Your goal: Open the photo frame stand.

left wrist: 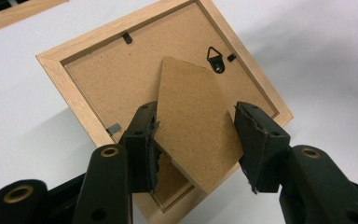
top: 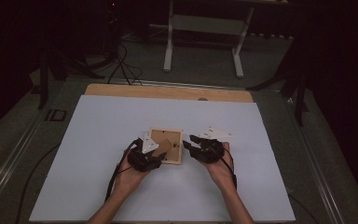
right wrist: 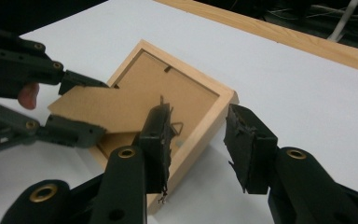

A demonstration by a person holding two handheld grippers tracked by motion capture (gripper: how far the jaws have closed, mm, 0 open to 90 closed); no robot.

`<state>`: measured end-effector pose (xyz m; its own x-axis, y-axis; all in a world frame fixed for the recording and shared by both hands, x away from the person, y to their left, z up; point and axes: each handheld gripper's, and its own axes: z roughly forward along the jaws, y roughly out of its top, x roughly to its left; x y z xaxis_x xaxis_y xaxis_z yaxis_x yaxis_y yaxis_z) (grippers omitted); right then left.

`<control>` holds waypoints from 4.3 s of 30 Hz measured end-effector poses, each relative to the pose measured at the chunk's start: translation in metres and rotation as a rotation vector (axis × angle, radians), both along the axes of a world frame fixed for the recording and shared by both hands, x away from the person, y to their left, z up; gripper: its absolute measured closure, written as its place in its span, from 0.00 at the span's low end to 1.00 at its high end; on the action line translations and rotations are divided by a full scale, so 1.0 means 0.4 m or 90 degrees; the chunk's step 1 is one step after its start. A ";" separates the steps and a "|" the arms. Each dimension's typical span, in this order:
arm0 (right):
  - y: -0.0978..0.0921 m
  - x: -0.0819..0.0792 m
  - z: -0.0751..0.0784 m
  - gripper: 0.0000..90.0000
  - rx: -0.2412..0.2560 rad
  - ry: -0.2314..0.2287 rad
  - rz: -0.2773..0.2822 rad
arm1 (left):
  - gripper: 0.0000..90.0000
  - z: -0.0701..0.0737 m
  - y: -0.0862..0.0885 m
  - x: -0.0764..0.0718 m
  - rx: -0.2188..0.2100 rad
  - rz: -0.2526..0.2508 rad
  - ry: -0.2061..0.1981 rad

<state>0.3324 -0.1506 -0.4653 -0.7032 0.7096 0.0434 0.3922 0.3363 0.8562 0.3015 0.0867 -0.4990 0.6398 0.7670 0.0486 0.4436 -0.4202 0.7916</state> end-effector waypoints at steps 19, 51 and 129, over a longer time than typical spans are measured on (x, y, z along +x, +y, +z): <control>0.023 0.088 -0.028 0.57 0.020 0.080 -0.003 | 0.58 -0.020 0.002 -0.023 0.013 -0.004 -0.042; 0.048 0.117 -0.044 0.53 0.040 0.115 0.039 | 0.59 -0.016 0.038 -0.023 -0.069 -0.047 0.035; 0.062 0.016 -0.007 0.64 -0.034 -0.014 0.052 | 0.83 -0.006 0.053 0.040 -0.010 -0.047 0.047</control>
